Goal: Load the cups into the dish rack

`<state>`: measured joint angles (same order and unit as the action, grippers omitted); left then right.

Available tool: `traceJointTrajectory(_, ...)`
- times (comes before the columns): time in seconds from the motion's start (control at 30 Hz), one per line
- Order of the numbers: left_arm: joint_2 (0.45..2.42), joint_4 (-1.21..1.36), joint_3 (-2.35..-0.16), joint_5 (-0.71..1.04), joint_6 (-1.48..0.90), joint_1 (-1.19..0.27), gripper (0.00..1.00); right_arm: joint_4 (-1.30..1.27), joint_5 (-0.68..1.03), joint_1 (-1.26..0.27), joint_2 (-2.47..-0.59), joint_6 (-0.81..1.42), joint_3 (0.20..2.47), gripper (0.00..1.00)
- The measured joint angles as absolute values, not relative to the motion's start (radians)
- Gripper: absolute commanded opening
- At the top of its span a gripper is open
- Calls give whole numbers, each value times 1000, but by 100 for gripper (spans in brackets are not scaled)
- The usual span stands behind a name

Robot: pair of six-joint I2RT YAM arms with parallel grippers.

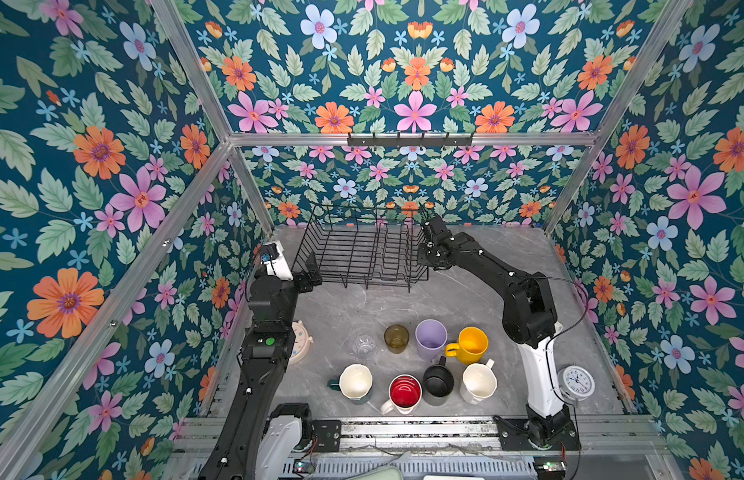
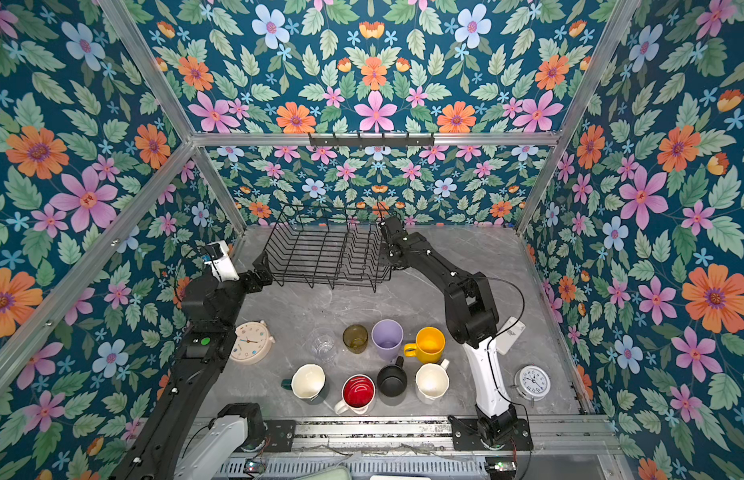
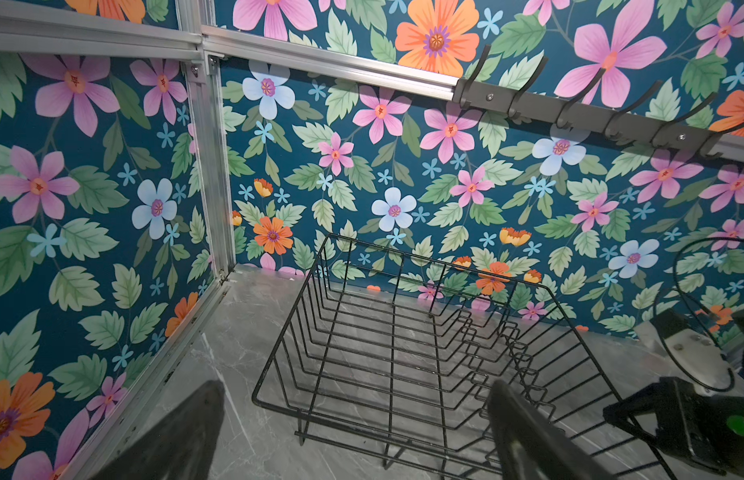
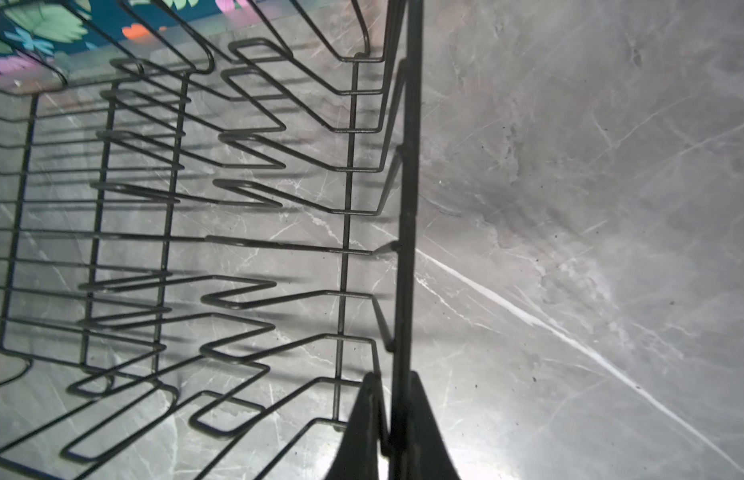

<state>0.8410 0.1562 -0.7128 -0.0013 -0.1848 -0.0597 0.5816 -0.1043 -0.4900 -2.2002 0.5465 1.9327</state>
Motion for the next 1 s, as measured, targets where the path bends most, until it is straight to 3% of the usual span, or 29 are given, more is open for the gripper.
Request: traceJointTrajectory(1.0,860,156,-713,27,-207,-46,100,514,53,-299,-1967,345,1592,0)
